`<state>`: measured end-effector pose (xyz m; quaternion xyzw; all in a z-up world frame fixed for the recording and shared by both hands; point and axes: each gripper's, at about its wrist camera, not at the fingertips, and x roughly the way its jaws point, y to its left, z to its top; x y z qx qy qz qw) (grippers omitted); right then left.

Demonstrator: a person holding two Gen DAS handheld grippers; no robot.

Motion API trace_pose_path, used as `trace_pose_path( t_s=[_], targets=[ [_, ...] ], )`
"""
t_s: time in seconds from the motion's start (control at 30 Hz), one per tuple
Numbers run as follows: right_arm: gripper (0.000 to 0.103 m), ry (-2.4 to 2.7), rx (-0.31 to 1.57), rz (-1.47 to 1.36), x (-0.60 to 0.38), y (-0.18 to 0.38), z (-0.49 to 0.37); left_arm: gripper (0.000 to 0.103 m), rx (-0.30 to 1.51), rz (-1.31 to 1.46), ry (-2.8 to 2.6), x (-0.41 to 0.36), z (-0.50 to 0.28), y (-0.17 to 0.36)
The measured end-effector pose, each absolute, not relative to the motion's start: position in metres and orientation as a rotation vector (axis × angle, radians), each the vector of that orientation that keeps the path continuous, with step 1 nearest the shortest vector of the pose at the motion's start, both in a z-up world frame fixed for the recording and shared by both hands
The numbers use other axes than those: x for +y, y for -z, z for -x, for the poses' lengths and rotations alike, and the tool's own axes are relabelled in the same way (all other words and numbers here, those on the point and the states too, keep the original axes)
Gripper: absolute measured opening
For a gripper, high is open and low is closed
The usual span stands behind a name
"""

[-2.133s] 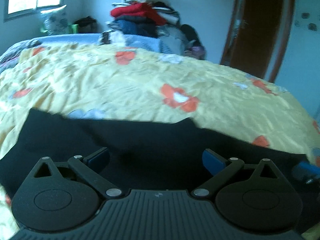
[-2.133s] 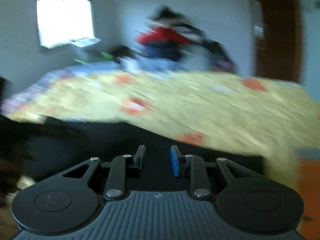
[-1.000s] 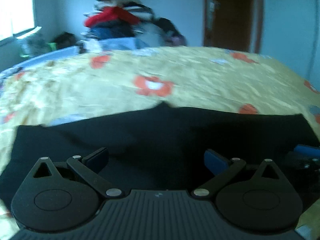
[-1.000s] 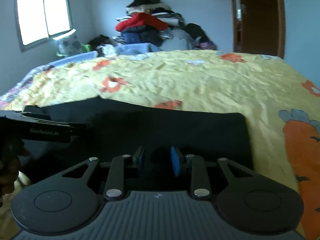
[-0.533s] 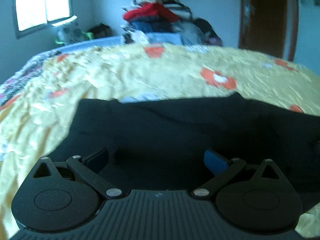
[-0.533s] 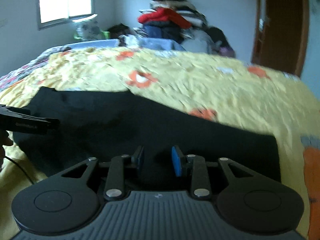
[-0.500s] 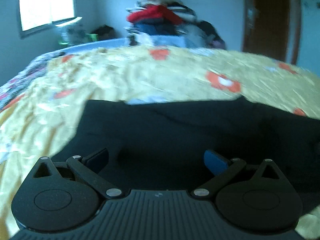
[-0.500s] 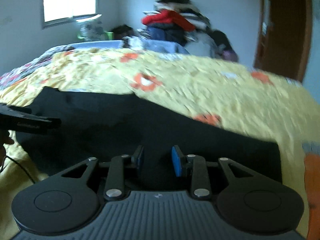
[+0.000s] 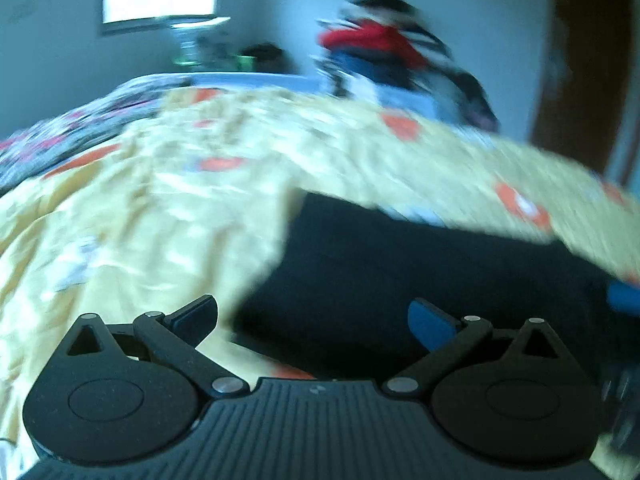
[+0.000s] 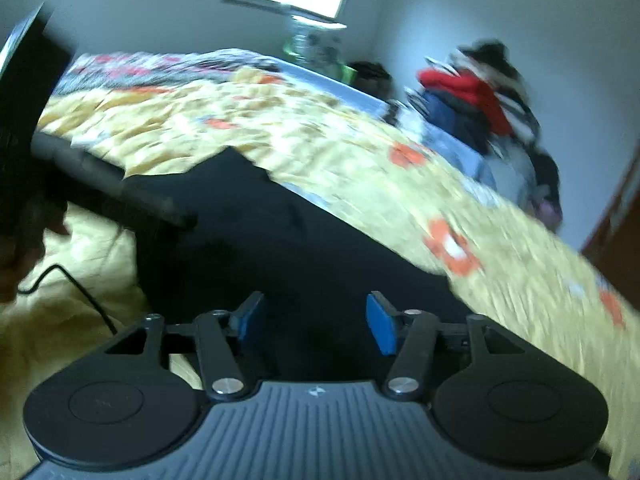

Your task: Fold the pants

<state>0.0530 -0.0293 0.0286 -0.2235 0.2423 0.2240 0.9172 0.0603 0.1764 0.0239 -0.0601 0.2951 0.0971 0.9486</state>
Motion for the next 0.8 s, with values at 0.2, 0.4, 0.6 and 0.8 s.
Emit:
trace_pose_path(
  t_s=[0.2,0.4,0.6,0.8],
  targets=[
    [0.058,-0.575,0.375,0.687,0.043,-0.012,-0.041,0.102,0.685,0.301,-0.254,0.235,-0.064,-0.039],
    [0.058,-0.63,0.327,0.836,0.091,0.013,-0.035,0.102,0.745,0.437,-0.177,0.254,-0.06,-0.031],
    [0.054,-0.625,0.271,0.98,0.116,0.03,-0.031,0.102,0.79,0.662,-0.044,0.276,-0.064,-0.015],
    [0.021,-0.603,0.244,1.016,0.133,0.039,-0.05,0.102,0.826,0.873,0.137,0.285,-0.076,-0.001]
  ],
)
